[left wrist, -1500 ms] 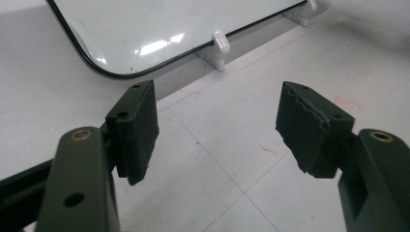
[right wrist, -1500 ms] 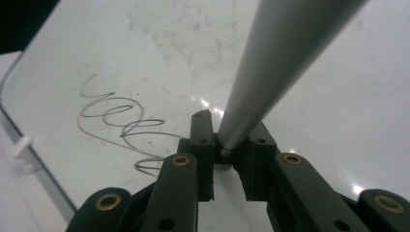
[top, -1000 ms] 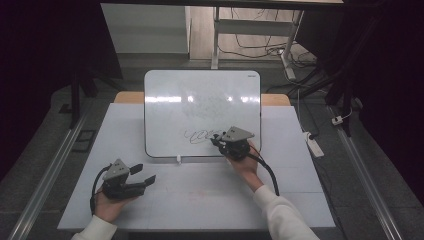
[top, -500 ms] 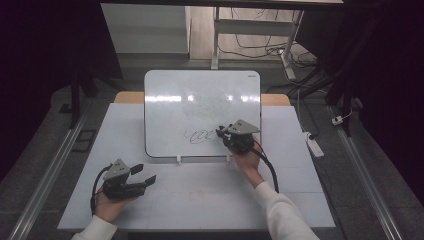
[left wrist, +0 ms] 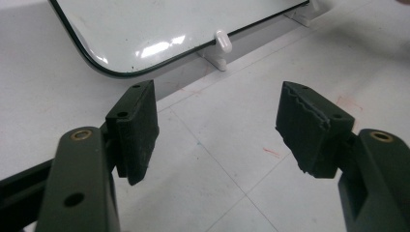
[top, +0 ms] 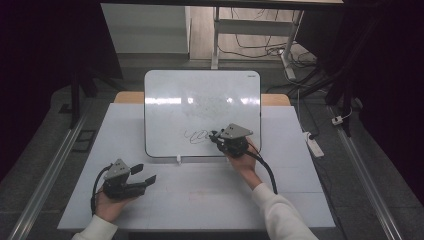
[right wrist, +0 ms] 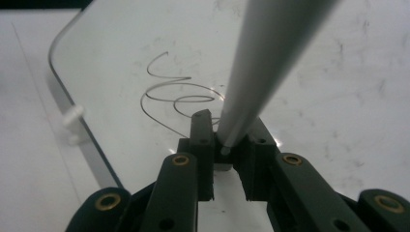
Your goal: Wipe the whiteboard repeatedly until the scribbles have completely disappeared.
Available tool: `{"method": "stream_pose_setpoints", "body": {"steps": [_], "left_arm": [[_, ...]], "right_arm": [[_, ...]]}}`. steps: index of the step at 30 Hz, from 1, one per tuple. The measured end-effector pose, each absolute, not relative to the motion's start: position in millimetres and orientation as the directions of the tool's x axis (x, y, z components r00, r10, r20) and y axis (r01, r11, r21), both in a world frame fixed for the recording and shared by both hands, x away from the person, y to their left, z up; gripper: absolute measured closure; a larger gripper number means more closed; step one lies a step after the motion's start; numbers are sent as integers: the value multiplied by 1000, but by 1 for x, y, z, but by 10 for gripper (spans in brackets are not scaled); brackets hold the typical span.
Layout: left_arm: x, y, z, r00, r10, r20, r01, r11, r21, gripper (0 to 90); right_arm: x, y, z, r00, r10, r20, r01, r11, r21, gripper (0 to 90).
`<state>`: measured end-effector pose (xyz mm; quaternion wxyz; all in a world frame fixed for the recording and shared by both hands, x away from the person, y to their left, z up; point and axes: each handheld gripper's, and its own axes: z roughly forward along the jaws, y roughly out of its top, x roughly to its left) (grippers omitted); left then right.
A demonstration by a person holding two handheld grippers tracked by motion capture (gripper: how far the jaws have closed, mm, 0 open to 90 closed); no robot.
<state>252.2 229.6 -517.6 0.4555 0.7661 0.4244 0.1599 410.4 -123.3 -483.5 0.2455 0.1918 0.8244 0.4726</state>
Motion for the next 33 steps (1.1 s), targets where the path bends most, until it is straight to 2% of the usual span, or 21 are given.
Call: {"method": "stream_pose_setpoints", "body": {"steps": [4,7,9,10,15,16,18,21,25,28,30,33], "left_arm": [[252,230,-518,592,794,-143,505,-227,833,323],[254,230,-519,589,795,-146,510,-226,830,323],[254,229,-519,589,795,-146,509,-224,831,323],[254,229,-518,590,794,-145,507,-224,832,323],[253,228,-519,593,792,-144,507,-228,831,323],[254,228,-519,592,793,-144,508,-229,830,323],[255,228,-519,589,795,-147,511,-225,829,323],[254,229,-519,588,796,-145,511,-226,830,324],[254,228,-519,591,794,-144,507,-227,831,324],[255,228,-520,589,795,-146,510,-226,830,324],[254,229,-519,589,795,-144,509,-226,831,324],[253,229,-519,590,795,-139,505,-229,832,324]], "right_arm": [[424,-147,-472,-731,661,-170,130,379,916,776],[412,-139,-481,-780,595,-193,119,445,888,775],[401,-127,-492,-821,520,-236,73,506,860,775],[401,-125,-491,-819,512,-259,58,523,850,776],[423,-139,-474,-745,645,-173,120,384,916,776],[421,-137,-476,-746,644,-169,121,381,916,776],[414,-124,-482,-796,577,-183,108,432,895,775],[408,-106,-485,-816,509,-272,30,508,861,776],[420,-122,-475,-763,612,-208,90,419,904,776],[412,-116,-483,-809,552,-203,93,460,883,776],[408,-110,-486,-820,510,-258,46,509,859,776],[420,-121,-475,-767,601,-225,80,437,896,776]]}}
